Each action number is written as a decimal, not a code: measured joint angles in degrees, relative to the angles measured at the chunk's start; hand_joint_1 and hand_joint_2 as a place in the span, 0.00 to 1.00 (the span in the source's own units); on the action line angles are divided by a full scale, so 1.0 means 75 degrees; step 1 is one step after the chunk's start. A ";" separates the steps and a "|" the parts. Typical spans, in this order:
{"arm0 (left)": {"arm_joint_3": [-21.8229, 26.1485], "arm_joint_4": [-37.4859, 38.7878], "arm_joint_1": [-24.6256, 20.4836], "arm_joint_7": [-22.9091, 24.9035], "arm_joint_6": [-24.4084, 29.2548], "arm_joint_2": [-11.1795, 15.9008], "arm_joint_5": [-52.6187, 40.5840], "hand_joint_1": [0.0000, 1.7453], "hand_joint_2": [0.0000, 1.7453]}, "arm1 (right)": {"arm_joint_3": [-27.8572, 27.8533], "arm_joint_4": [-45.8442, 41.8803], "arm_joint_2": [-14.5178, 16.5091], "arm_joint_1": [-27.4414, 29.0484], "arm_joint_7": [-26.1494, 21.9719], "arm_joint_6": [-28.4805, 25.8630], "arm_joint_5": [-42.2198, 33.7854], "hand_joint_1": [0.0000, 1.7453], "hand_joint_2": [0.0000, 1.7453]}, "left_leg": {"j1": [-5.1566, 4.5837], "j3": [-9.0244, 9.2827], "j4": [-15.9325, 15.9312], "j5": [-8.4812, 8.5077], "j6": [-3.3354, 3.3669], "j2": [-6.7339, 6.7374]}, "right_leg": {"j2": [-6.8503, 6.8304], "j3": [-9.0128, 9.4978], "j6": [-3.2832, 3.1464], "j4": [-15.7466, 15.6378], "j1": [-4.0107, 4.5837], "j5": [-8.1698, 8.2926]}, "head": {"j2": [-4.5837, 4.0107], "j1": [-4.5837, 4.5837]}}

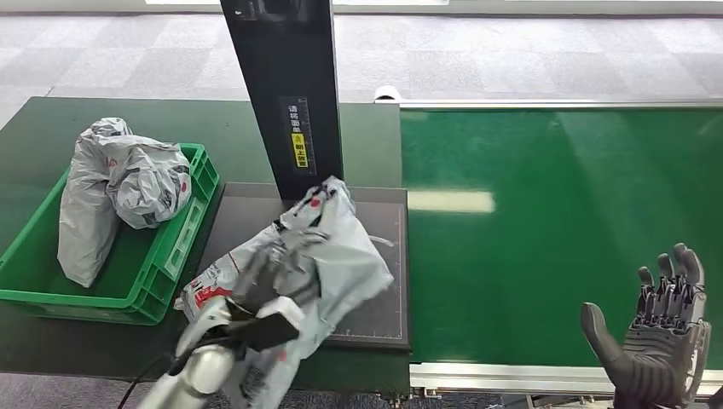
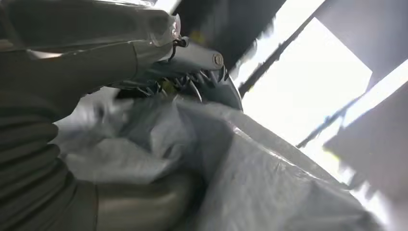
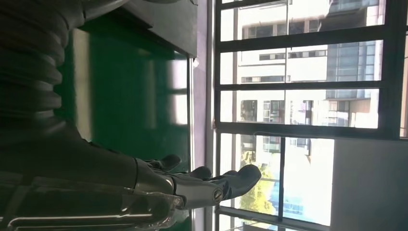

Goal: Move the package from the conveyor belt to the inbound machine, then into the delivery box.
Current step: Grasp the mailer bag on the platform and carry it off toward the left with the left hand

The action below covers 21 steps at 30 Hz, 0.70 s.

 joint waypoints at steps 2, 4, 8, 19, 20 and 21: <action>0.0931 -0.1123 -0.0063 -0.0280 -0.0006 0.0146 0.0835 1.00 1.00 | 0.0199 0.0056 0.0007 0.0051 -0.0020 -0.0023 0.0092 0.00 1.00 | 0.0004 -0.0004 -0.0001 0.0003 -0.0005 -0.0021 | -0.0018 -0.0006 -0.0003 0.0002 0.0003 -0.0008 | 0.0000 -0.0002; 0.1491 -0.1704 -0.0114 -0.0523 -0.0519 0.0203 0.0785 1.00 1.00 | 0.0422 0.0085 0.0006 0.0057 -0.0002 -0.0107 0.0218 0.00 1.00 | 0.0009 -0.0005 -0.0003 0.0006 -0.0010 -0.0044 | -0.0043 -0.0005 -0.0005 0.0004 0.0009 -0.0018 | 0.0000 0.0001; 0.1996 -0.2179 -0.0393 -0.0645 -0.0539 0.0181 0.0548 1.00 1.00 | 0.0836 0.0090 -0.0025 0.0078 -0.0027 -0.0461 0.0438 0.00 1.00 | 0.0009 -0.0017 -0.0003 0.0010 -0.0016 -0.0047 | -0.0049 -0.0004 -0.0006 0.0008 0.0009 -0.0019 | 0.0000 0.0003; 0.2748 -0.2878 -0.0500 -0.0498 0.1198 0.0162 -0.0579 1.00 1.00 | 0.2142 0.0147 -0.0269 0.0157 -0.0125 -0.0727 0.0882 0.00 1.00 | 0.0009 -0.0017 -0.0004 0.0008 -0.0017 -0.0047 | -0.0049 -0.0008 -0.0005 0.0008 0.0009 -0.0019 | 0.0000 0.0003; 0.2825 -0.2900 -0.0512 -0.0372 0.1335 0.0163 -0.0774 1.00 1.00 | 0.2219 0.0171 -0.0305 0.0152 -0.0134 -0.0743 0.0860 0.00 1.00 | 0.0009 -0.0017 -0.0005 0.0008 -0.0017 -0.0047 | -0.0049 -0.0008 -0.0006 0.0008 0.0009 -0.0019 | 0.0000 0.0003; 0.2910 -0.2907 -0.0531 -0.0246 0.1428 0.0174 -0.0881 1.00 1.00 | 0.2287 0.0198 -0.0342 0.0145 -0.0143 -0.0748 0.0834 0.00 1.00 | 0.0009 -0.0017 -0.0005 0.0008 -0.0017 -0.0047 | -0.0049 -0.0008 -0.0006 0.0008 0.0009 -0.0019 | 0.0000 0.0004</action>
